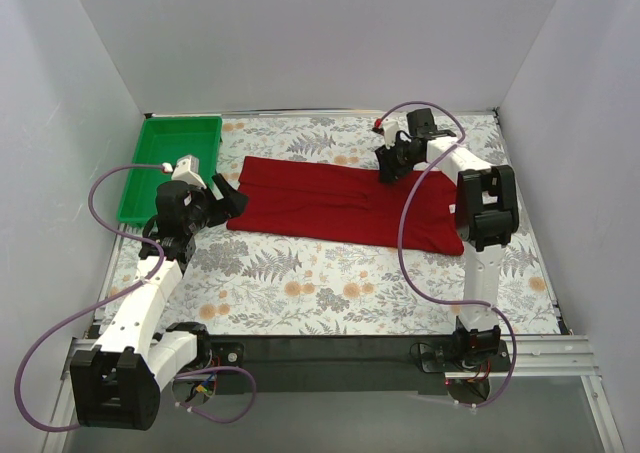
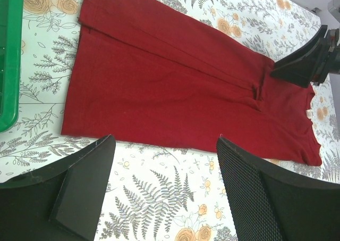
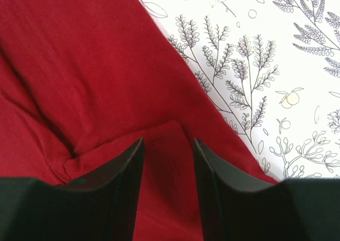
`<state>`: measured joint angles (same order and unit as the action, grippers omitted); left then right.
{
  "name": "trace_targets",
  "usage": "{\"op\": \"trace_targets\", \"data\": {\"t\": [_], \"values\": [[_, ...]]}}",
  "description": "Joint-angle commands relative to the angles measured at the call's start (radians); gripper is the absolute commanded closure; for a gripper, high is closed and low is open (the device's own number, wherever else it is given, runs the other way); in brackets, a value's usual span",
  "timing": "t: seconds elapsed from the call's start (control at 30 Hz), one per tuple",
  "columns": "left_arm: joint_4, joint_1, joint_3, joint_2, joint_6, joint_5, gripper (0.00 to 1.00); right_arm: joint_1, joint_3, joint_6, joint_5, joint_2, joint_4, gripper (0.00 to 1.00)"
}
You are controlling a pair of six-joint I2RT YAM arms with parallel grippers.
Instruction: Fold and stack the t-shirts
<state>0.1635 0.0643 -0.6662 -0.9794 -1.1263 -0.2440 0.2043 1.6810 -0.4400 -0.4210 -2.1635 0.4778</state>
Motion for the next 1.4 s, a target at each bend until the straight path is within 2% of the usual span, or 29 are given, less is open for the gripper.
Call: {"op": "trace_targets", "data": {"t": [0.0,0.37,0.47,0.53,0.67,1.37], "values": [[-0.009,-0.004,0.0,0.001,0.011,-0.012,0.29,0.006,0.057,0.001,0.016,-0.027,0.015,0.59],[-0.009,-0.004,-0.001,-0.002,0.011,-0.014,0.29,0.012,0.065,-0.019,0.022,-0.059,0.027,0.64],[-0.009,-0.004,-0.001,0.001,0.013,-0.012,0.29,0.012,0.065,-0.025,0.022,-0.059,0.028,0.68],[-0.009,-0.004,-0.001,-0.001,0.013,-0.014,0.29,0.014,0.062,-0.032,0.022,-0.046,0.025,0.76],[-0.009,-0.004,-0.001,-0.002,0.011,-0.014,0.29,0.014,0.062,-0.046,0.024,-0.015,0.024,0.82],[-0.009,-0.004,0.0,-0.005,0.013,-0.017,0.29,0.017,0.014,-0.106,-0.042,0.07,-0.004,0.78]]}}
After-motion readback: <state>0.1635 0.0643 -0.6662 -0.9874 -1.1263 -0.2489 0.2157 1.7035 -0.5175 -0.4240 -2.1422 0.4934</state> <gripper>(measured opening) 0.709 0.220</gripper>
